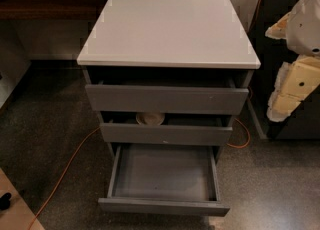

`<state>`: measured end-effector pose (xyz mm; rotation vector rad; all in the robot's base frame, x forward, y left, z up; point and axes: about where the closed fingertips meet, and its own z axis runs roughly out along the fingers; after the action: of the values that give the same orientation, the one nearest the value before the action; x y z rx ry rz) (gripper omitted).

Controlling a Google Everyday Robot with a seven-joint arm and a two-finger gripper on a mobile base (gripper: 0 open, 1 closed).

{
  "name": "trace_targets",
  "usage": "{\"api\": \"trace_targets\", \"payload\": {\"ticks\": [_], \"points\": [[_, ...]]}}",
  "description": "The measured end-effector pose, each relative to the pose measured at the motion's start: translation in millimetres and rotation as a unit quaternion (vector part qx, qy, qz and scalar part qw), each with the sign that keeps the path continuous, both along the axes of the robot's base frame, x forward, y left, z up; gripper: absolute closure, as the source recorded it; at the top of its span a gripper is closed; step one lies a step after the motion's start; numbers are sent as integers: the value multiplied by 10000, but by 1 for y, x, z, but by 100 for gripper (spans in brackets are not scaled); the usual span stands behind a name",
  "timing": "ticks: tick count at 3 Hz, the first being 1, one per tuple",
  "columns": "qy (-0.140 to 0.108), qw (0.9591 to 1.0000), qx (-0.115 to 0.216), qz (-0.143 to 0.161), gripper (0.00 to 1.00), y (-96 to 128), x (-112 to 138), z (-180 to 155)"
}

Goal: Close bottom drawer

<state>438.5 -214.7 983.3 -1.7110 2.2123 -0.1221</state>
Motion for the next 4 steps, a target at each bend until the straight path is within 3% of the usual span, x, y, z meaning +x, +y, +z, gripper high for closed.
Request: {"api": "trace_targets", "payload": {"ticks": [2, 3, 4], "points": [[87, 9998, 147, 77, 0, 9, -6, -17], [366, 9967, 706, 148, 0, 25, -19, -70], [497, 9932, 1044, 147, 0, 31, -25, -102]]}}
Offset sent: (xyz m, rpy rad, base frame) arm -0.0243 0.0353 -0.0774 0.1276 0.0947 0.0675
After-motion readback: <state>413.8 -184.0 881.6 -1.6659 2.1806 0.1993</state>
